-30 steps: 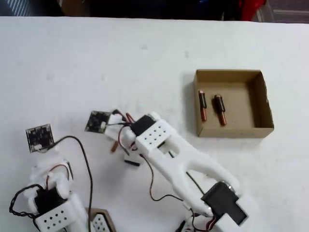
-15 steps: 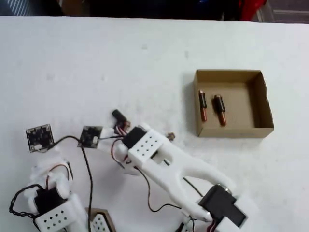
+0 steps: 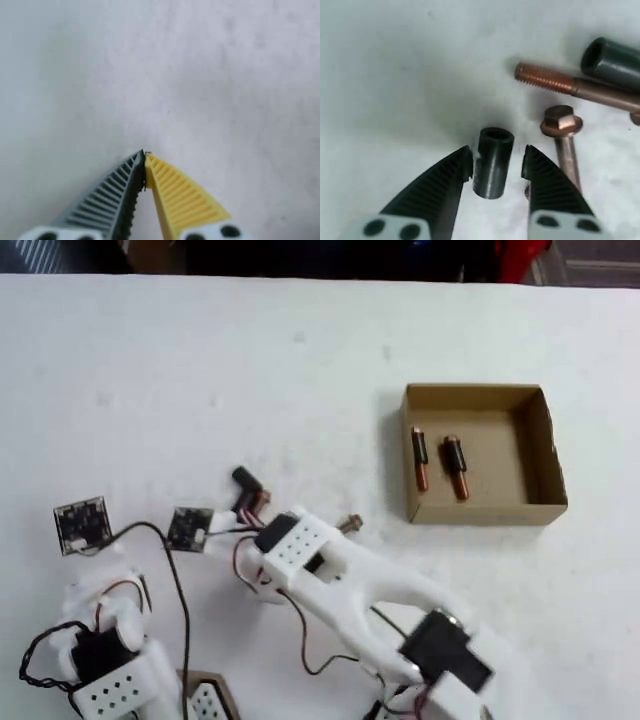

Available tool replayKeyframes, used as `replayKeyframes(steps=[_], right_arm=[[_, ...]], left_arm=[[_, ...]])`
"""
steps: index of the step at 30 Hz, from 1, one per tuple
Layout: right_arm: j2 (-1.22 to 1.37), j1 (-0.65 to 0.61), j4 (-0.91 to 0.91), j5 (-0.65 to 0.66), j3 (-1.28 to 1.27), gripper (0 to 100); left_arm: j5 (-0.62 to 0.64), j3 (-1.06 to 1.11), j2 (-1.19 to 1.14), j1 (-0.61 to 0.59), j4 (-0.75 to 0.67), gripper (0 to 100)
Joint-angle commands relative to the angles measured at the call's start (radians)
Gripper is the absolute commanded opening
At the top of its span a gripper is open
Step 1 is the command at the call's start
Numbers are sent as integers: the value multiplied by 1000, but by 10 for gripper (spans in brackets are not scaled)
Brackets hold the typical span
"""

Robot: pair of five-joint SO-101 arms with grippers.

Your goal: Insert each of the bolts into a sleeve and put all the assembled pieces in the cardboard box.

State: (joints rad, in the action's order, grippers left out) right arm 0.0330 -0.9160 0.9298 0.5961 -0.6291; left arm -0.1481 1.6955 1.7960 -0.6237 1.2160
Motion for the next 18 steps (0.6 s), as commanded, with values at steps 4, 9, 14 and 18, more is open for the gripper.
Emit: replayKeyframes(steps=[4, 9, 14, 18], right_arm=[[133, -5, 35, -3, 118, 152], [153, -5, 105, -6, 173, 152], [153, 1, 104, -8, 175, 152], [153, 39, 102, -9, 175, 152]], left_arm=[[-11, -2, 2, -5, 5, 24], [-12, -2, 2, -5, 6, 24], [-12, -2, 2, -5, 6, 24], [-12, -2, 2, -5, 6, 24]])
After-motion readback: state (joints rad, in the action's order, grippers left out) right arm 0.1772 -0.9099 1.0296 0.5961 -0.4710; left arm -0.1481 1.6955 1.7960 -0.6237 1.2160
